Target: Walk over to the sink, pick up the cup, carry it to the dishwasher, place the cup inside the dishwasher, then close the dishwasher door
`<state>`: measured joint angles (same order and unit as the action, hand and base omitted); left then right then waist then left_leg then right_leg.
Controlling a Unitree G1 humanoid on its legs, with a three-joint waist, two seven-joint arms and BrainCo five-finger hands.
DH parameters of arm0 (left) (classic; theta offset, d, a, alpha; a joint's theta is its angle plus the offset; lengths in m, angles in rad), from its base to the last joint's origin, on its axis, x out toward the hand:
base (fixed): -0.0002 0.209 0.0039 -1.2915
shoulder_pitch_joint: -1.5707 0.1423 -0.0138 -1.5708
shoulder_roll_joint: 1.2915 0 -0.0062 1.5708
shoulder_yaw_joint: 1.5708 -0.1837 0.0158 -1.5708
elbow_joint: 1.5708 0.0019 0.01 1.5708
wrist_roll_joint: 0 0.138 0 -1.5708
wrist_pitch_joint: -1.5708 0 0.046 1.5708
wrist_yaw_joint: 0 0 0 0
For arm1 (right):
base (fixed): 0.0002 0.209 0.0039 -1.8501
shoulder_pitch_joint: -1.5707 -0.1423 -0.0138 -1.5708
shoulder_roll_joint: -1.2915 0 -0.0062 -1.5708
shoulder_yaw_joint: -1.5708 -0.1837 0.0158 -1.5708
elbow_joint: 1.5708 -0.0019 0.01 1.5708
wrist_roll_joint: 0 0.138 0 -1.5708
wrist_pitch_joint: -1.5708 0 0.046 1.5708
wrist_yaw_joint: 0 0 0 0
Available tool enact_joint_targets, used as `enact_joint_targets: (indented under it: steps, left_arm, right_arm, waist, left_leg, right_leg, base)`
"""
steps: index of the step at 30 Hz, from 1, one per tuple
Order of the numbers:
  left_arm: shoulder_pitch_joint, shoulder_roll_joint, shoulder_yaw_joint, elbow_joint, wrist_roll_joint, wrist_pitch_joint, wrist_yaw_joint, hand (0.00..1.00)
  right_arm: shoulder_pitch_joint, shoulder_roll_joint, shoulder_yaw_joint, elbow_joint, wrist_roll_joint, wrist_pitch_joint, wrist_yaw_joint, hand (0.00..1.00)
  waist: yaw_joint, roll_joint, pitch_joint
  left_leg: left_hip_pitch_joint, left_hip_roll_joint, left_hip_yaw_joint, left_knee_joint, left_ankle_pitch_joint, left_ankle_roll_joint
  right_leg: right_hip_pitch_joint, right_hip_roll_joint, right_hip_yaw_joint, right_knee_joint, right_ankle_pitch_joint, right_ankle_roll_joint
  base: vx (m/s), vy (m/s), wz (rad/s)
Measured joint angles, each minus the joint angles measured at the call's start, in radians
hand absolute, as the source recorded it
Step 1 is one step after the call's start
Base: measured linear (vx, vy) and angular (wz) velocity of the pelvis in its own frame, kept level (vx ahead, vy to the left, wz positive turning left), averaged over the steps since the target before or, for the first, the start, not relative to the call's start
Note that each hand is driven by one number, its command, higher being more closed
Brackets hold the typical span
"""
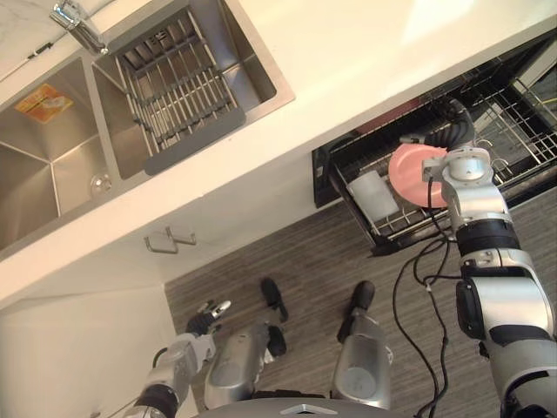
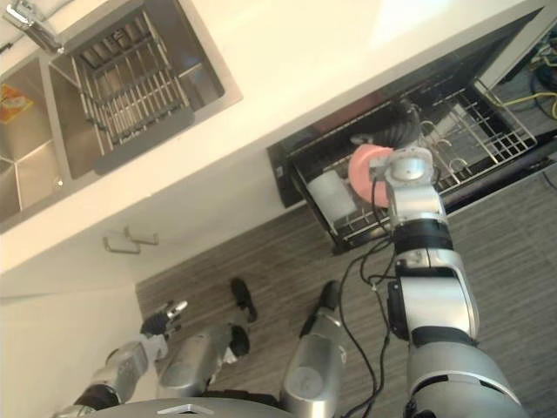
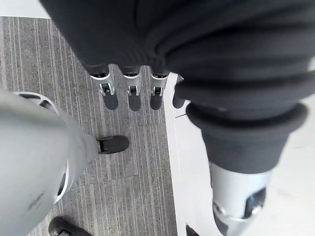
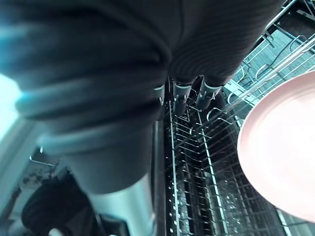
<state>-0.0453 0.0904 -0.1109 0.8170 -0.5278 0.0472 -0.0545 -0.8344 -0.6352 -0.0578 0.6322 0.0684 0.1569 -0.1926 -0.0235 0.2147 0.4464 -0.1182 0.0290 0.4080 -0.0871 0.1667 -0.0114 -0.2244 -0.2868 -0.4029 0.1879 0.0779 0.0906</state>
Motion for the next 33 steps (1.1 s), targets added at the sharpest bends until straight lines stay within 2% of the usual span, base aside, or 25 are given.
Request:
enact_joint_targets:
  steps: [3, 5, 7, 10, 15, 18, 20, 25, 26, 30, 32, 33]
  left_arm:
    - [0.001, -0.005, 0.002, 0.01, 0.0, -0.007, 0.006, 0.0]
    - [0.006, -0.006, 0.014, 0.033, 0.001, -0.012, 0.007, 0.0]
    - [0.026, -0.006, 0.031, 0.034, 0.001, -0.024, 0.007, 0.0]
    - [0.041, -0.008, 0.032, 0.039, 0.001, -0.029, 0.007, 0.0]
    - [0.062, -0.011, 0.041, 0.042, 0.002, -0.045, 0.019, 0.0]
    - [0.063, -0.013, 0.045, 0.052, 0.002, -0.049, 0.028, 0.0]
    - [0.064, -0.015, 0.052, 0.06, 0.003, -0.049, 0.028, 0.0]
    - [0.069, -0.017, 0.055, 0.06, 0.023, -0.049, 0.028, 0.0]
    - [0.069, -0.017, 0.057, 0.06, 0.024, -0.049, 0.028, 0.0]
    - [0.07, -0.016, 0.07, 0.06, 0.033, -0.046, 0.028, 0.0]
    - [0.07, -0.016, 0.07, 0.058, 0.041, -0.044, 0.027, 0.0]
    - [0.07, -0.016, 0.07, 0.058, 0.041, -0.041, 0.027, 0.0]
  right_arm:
    - [0.083, 0.008, -0.096, -0.112, 0.037, -0.007, -0.08, 0.0]
    - [0.124, 0.038, -0.146, -0.153, 0.054, -0.009, -0.134, 0.0]
    - [0.202, 0.08, -0.221, -0.21, 0.075, -0.019, -0.202, 0.0]
    - [0.273, 0.095, -0.284, -0.234, 0.108, -0.026, -0.264, 0.0]
    - [0.4, 0.154, -0.431, -0.304, 0.323, -0.075, -0.393, 0.0]
    - [0.459, 0.193, -0.479, -0.304, 0.411, -0.076, -0.432, 0.0]
    - [0.497, 0.21, -0.487, -0.301, 0.456, -0.076, -0.434, 0.0]
    - [0.55, 0.244, -0.51, -0.242, 0.652, -0.066, -0.404, 0.0]
    - [0.552, 0.246, -0.51, -0.229, 0.675, -0.064, -0.392, 1.0]
    - [0.554, 0.276, -0.5, -0.163, 0.793, -0.012, -0.316, 1.0]
    - [0.553, 0.282, -0.475, -0.138, 0.859, 0.04, -0.245, 1.0]
    - [0.553, 0.283, -0.465, -0.137, 0.873, 0.051, -0.23, 1.0]
  waist:
    - [-0.003, -0.008, -0.003]
    - [-0.012, -0.026, -0.011]
    - [-0.021, -0.059, -0.027]
    - [-0.028, -0.081, -0.038]
    - [-0.046, -0.111, -0.062]
    - [-0.063, -0.119, -0.068]
    - [-0.067, -0.12, -0.075]
    - [-0.072, -0.121, -0.084]
    - [-0.073, -0.121, -0.084]
    - [-0.074, -0.121, -0.084]
    - [-0.072, -0.12, -0.085]
    - [-0.071, -0.12, -0.085]
  left_leg:
    - [0.004, 0.002, 0.0, 0.0, -0.002, -0.002]
    - [0.003, 0.006, 0.003, 0.0, -0.003, -0.002]
    - [0.005, 0.014, 0.007, 0.0, -0.007, -0.007]
    - [0.023, 0.021, 0.011, 0.0, -0.014, -0.01]
    - [0.035, 0.036, 0.035, 0.0, -0.023, -0.011]
    - [0.049, 0.043, 0.039, 0.0, -0.028, -0.017]
    - [0.058, 0.047, 0.043, 0.0, -0.032, -0.022]
    - [0.066, 0.052, 0.058, 0.0, -0.037, -0.025]
    - [0.066, 0.052, 0.058, 0.0, -0.037, -0.025]
    - [0.066, 0.051, 0.058, 0.0, -0.037, -0.025]
    - [0.065, 0.049, 0.058, 0.0, -0.038, -0.026]
    - [0.065, 0.048, 0.058, 0.0, -0.038, -0.026]
  right_leg:
    - [0.017, 0.01, 0.001, -0.026, 0.013, 0.002]
    - [0.021, 0.019, 0.003, -0.043, 0.02, 0.002]
    - [0.03, 0.032, 0.006, -0.068, 0.028, 0.0]
    - [0.053, 0.044, 0.01, -0.085, 0.029, 0.0]
    - [0.06, 0.068, 0.033, -0.114, 0.036, -0.003]
    - [0.076, 0.078, 0.04, -0.127, 0.041, -0.001]
    - [0.085, 0.083, 0.041, -0.135, 0.042, -0.001]
    - [0.085, 0.09, 0.054, -0.138, 0.041, -0.002]
    - [0.085, 0.09, 0.055, -0.138, 0.041, -0.002]
    - [0.085, 0.089, 0.054, -0.139, 0.037, -0.009]
    - [0.085, 0.085, 0.05, -0.138, 0.036, -0.008]
    - [0.085, 0.084, 0.048, -0.137, 0.036, -0.008]
  base:
    - [0.01, -0.001, -0.02]
    - [0.03, -0.008, -0.09]
    - [0.04, -0.022, -0.08]
    - [0.04, -0.023, -0.09]
    - [0.04, -0.021, -0.16]
    - [0.04, -0.026, -0.1]
    - [0.03, -0.025, -0.09]
    - [0.01, -0.013, -0.09]
    - [0.0, 0.0, -0.03]
    - [0.0, 0.0, 0.0]
    - [0.0, 0.001, 0.02]
    - [0.0, 0.002, 0.04]
